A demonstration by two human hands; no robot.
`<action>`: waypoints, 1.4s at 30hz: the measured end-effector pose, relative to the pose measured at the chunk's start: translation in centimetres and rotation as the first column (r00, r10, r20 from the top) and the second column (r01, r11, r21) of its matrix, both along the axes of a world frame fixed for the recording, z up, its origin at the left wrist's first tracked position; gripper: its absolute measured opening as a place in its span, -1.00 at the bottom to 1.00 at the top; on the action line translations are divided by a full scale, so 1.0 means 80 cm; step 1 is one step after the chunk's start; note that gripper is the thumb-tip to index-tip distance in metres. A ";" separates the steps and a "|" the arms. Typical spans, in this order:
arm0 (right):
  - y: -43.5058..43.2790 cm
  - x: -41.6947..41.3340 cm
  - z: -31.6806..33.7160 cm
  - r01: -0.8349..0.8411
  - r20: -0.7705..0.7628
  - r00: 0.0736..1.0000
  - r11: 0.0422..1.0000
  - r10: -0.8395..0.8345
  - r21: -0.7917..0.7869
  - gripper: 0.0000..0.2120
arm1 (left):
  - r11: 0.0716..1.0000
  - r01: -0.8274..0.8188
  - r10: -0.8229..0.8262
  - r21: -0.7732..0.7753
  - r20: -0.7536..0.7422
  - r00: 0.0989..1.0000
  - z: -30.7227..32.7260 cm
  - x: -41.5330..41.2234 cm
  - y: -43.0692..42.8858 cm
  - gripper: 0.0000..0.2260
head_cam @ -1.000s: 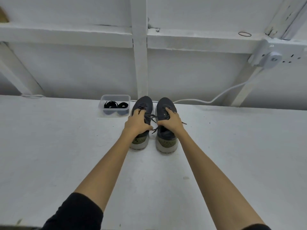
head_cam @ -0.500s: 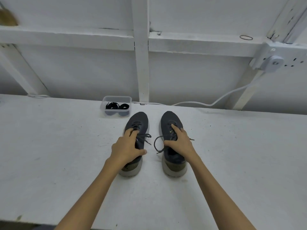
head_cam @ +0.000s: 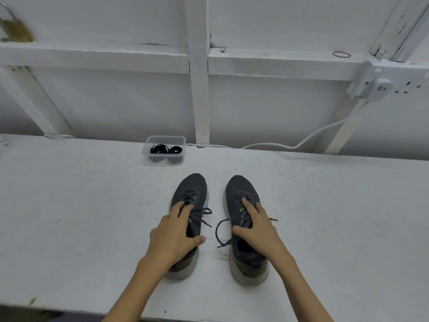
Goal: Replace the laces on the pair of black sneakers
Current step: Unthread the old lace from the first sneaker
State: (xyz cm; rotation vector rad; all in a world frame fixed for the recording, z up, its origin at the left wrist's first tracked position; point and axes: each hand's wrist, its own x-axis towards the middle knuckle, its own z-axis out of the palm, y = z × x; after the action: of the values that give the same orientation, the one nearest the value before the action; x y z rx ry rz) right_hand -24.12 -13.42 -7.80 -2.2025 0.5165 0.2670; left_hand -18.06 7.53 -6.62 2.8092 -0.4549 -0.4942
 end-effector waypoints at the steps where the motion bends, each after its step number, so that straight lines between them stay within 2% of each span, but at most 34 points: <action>1: 0.002 -0.005 0.000 0.003 0.002 1.000 1.000 -0.003 0.001 -0.20 | 1.000 0.001 -0.001 0.001 0.003 1.000 0.000 -0.002 0.001 -0.20; 8: 0.009 -0.017 0.002 0.022 0.001 1.000 1.000 -0.022 -0.005 -0.21 | 1.000 -0.012 0.013 -0.028 0.033 0.999 -0.002 -0.009 0.001 -0.19; 12: 0.008 -0.016 0.001 0.014 0.002 1.000 1.000 -0.014 -0.026 -0.21 | 0.990 -0.033 0.036 -0.134 0.022 0.999 -0.004 -0.007 0.007 -0.21; 14: 0.005 -0.016 0.003 -0.010 -0.019 1.000 0.998 0.009 -0.055 -0.20 | 0.945 -0.131 0.133 -0.299 -0.016 0.991 -0.002 0.000 0.020 -0.25; 16: -0.004 -0.011 0.007 -0.061 -0.072 0.996 0.997 0.058 -0.047 -0.16 | 0.831 -0.241 0.231 -0.502 -0.084 0.969 -0.008 0.013 0.041 -0.30; 18: -0.020 -0.002 0.018 -0.091 -0.099 0.991 0.996 0.091 0.005 -0.12 | 0.767 -0.251 0.287 -0.591 -0.035 0.957 -0.029 0.032 0.067 -0.39; 20: -0.032 0.011 0.038 -0.085 -0.067 0.994 0.996 0.086 0.015 -0.17 | 0.793 -0.244 0.316 -0.558 0.034 0.948 -0.060 0.051 0.098 -0.47; 23: -0.034 0.046 0.071 -0.087 0.068 0.994 0.996 0.088 -0.014 -0.28 | 0.925 -0.176 0.232 -0.338 0.135 0.963 -0.107 0.064 0.134 -0.42; 25: -0.023 0.082 0.082 -0.119 0.134 0.984 0.993 0.115 0.026 -0.25 | 0.961 -0.115 0.174 -0.250 0.228 0.958 -0.125 0.065 0.142 -0.38; 28: -0.001 0.147 0.070 -0.170 0.188 0.971 0.979 0.146 0.117 -0.16 | 0.963 -0.101 0.173 -0.250 0.283 0.943 -0.131 0.066 0.140 -0.34; 31: 0.028 0.212 0.042 -0.181 0.229 0.963 0.971 0.143 0.157 -0.17 | 0.957 -0.102 0.182 -0.272 0.288 0.940 -0.129 0.067 0.139 -0.36; 33: 0.047 0.250 0.022 -0.198 0.258 0.950 0.978 0.174 0.071 -0.22 | 0.952 -0.106 0.190 -0.287 0.286 0.939 -0.130 0.067 0.140 -0.37; 36: 0.070 0.294 -0.004 -0.283 0.228 0.925 0.951 0.305 -0.127 -0.24 | 0.942 -0.109 0.206 -0.317 0.290 0.935 -0.132 0.068 0.140 -0.40; 39: 0.086 0.320 -0.023 -0.334 0.159 0.916 0.921 0.367 -0.200 -0.27 | 0.938 -0.110 0.213 -0.329 0.298 0.931 -0.136 0.069 0.141 -0.42; 42: 0.093 0.327 -0.033 -0.307 0.161 0.922 0.919 0.352 -0.247 -0.45 | 0.936 -0.113 0.221 -0.334 0.305 0.926 -0.138 0.070 0.141 -0.43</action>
State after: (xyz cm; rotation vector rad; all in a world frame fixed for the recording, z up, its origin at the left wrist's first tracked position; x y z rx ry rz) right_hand 2.08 -5.99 -10.45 -2.4945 0.0555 0.1652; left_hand -12.45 18.83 -17.68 2.5906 -0.3154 0.0985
